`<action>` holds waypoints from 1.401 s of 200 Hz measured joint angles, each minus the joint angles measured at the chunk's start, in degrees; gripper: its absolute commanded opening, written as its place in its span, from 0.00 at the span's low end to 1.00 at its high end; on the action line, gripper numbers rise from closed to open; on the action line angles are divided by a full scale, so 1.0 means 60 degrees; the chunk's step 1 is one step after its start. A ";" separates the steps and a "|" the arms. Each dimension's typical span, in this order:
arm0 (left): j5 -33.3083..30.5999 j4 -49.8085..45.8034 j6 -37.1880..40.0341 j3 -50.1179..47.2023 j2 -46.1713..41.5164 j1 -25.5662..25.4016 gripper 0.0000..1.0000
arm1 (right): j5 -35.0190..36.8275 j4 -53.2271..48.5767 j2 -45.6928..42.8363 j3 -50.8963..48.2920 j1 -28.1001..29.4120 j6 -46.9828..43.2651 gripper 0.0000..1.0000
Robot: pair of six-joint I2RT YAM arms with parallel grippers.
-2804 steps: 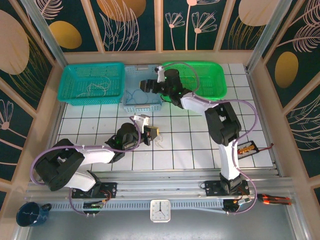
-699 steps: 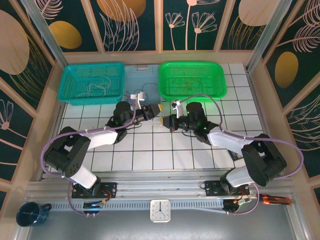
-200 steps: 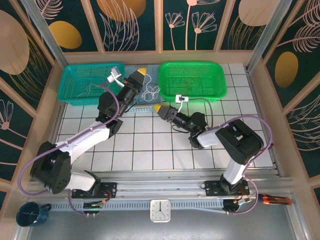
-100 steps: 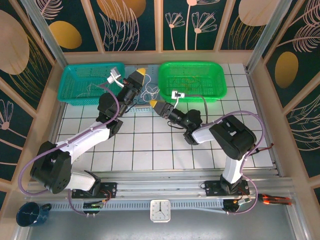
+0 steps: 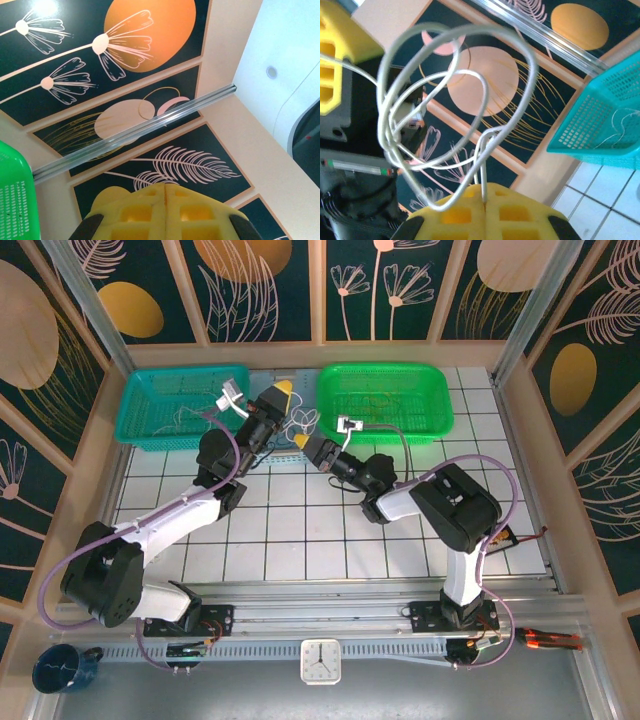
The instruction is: Untangle the cables
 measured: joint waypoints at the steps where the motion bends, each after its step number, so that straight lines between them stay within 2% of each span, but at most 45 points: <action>1: 0.0000 0.0004 0.0000 -0.0004 0.0000 0.0000 0.00 | 0.0007 -0.0007 0.0000 0.0000 0.0000 -0.0015 0.00; 34: 0.0000 -0.0178 0.0178 0.0098 0.0007 0.0004 0.00 | 0.0189 0.0066 0.0004 -0.0521 -0.0066 0.0004 0.00; 56: 0.0087 -0.0871 0.0667 0.0889 0.0080 0.0189 0.00 | 0.0382 0.0084 0.0004 -0.1472 -0.0244 0.0004 0.00; 96: 0.0361 -0.2390 0.1942 0.3126 0.0160 0.1588 0.00 | 0.0827 0.0062 -0.0331 -0.3246 -0.0667 -0.0033 0.00; 118: 0.0284 -0.3512 0.2991 0.4277 0.0299 0.2299 0.00 | 0.1027 0.0069 -0.0754 -0.3923 -0.0892 -0.0076 0.00; 166: -0.0364 -0.6630 0.5770 0.7479 0.1534 0.3115 0.00 | 0.1166 0.0040 -0.1541 -0.4823 -0.1508 -0.0087 0.00; 208: -0.1009 -0.8032 0.6805 0.8623 0.1996 0.3657 0.00 | 0.1184 -0.1381 -0.3271 -0.4918 -0.1741 -0.0732 0.00; 246: -0.1537 -0.8735 0.7165 0.9282 0.2484 0.4379 0.00 | 0.1559 -0.3078 -0.5136 -0.5206 -0.1752 -0.1519 0.00; 280: -0.1967 -0.9315 0.7191 1.0076 0.3177 0.5246 0.00 | 0.1956 -0.4244 -0.6054 -0.5650 -0.1953 -0.1821 0.00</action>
